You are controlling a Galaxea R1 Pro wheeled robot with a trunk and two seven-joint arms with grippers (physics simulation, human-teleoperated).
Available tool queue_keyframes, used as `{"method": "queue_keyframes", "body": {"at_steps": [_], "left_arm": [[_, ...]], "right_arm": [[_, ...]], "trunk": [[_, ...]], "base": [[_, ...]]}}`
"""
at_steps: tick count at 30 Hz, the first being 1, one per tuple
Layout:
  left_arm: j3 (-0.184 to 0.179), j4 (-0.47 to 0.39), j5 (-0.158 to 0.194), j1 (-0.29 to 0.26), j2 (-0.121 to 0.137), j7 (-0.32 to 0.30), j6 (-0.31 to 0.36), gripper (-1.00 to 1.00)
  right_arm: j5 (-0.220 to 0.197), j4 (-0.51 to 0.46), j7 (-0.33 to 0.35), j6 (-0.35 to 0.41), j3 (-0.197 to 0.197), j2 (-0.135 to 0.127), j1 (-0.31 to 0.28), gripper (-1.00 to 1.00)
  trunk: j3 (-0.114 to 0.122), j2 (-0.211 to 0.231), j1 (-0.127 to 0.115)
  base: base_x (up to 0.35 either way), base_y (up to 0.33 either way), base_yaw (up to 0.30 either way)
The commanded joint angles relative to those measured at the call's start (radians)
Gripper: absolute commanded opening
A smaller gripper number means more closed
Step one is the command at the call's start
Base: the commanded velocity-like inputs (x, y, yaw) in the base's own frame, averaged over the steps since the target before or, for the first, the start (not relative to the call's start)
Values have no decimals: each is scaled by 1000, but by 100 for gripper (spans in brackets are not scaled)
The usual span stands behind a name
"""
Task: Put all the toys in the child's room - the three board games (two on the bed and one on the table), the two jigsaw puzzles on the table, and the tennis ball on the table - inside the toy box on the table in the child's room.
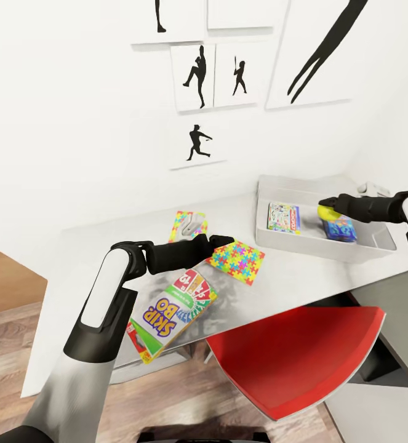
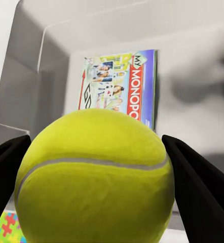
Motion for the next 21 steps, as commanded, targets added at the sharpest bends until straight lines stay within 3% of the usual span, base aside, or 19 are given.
{"method": "queue_keyframes", "body": {"at_steps": [1, 5, 10, 11, 12, 15, 21], "left_arm": [[1, -1, 10, -1, 0, 10, 2, 100], [1, -1, 20, -2, 2, 10, 4, 100], [6, -1, 71, -5, 11, 10, 4, 100], [28, -1, 95, -6, 17, 10, 4, 100], [28, -1, 95, -6, 17, 10, 4, 100], [73, -1, 118, -7, 25, 10, 7, 100], [109, -1, 132, -7, 30, 10, 10, 100]], "right_arm": [[-9, 3, -13, 1, 2, -1, -1, -100], [9, 34, -37, 1, 2, 0, -2, -100], [66, 116, -70, 1, 3, 5, -17, -100], [99, 162, -77, 1, 3, 13, -35, -100], [99, 162, -77, 1, 3, 13, -35, -100], [143, 221, -84, 1, 4, 26, -59, -100], [180, 263, -88, -7, 4, 34, -77, -100]], "trunk": [[-2, -2, 1], [-2, -2, 1], [-2, -2, 1], [-2, -2, 1], [-2, -2, 1], [-2, -2, 1], [-2, -2, 1]], "base": [[6, 0, 0], [4, 0, 0], [2, 0, 0], [0, 0, 0], [0, 0, 0], [0, 0, 0], [0, 0, 0]]}}
